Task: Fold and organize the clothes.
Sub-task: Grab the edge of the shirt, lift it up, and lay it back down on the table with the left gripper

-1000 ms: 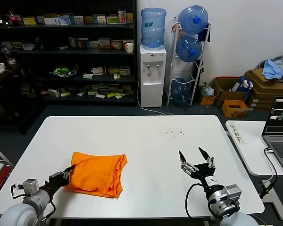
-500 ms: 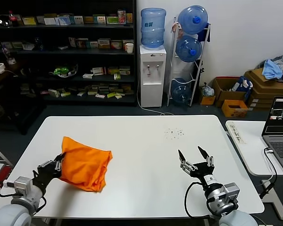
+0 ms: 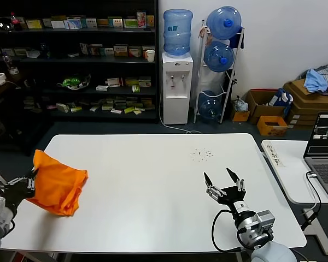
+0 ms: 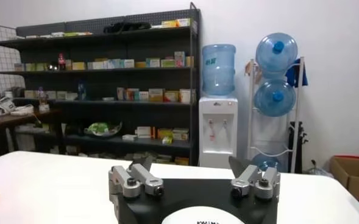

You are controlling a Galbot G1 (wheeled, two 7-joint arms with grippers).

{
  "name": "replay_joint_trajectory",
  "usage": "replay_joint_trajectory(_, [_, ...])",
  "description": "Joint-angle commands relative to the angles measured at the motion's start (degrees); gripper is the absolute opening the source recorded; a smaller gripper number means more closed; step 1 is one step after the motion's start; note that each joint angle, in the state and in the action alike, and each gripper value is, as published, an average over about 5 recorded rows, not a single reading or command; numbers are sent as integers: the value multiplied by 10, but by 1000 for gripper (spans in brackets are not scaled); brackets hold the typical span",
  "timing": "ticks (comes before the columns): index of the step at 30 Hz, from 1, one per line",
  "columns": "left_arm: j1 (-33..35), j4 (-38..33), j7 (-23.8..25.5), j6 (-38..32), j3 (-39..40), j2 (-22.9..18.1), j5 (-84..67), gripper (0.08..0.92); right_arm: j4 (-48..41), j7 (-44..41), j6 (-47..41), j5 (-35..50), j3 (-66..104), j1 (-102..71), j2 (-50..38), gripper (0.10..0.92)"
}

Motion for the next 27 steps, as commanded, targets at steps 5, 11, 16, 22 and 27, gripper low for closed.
replay_joint_trajectory(5, [-5,33,-2,7,-21,75,-4,104,2,0,2,-2,4,-5,1,823])
replay_joint_trajectory(11, [2,-47,-54,32,51,63,-163,104,2,1,0,-3,6,-6,4,823])
replay_joint_trajectory(16, [-62,-152,-190,38,245,8,-398,104,-1,4,-6,-4,8,-6,4,823])
replay_joint_trajectory(22, [-239,-145,-291,-4,478,-98,-504,104,-19,12,-19,4,12,3,10,823])
replay_joint_trajectory(27, [-356,-54,-321,-18,580,-175,-493,104,-30,21,-28,16,24,7,23,823])
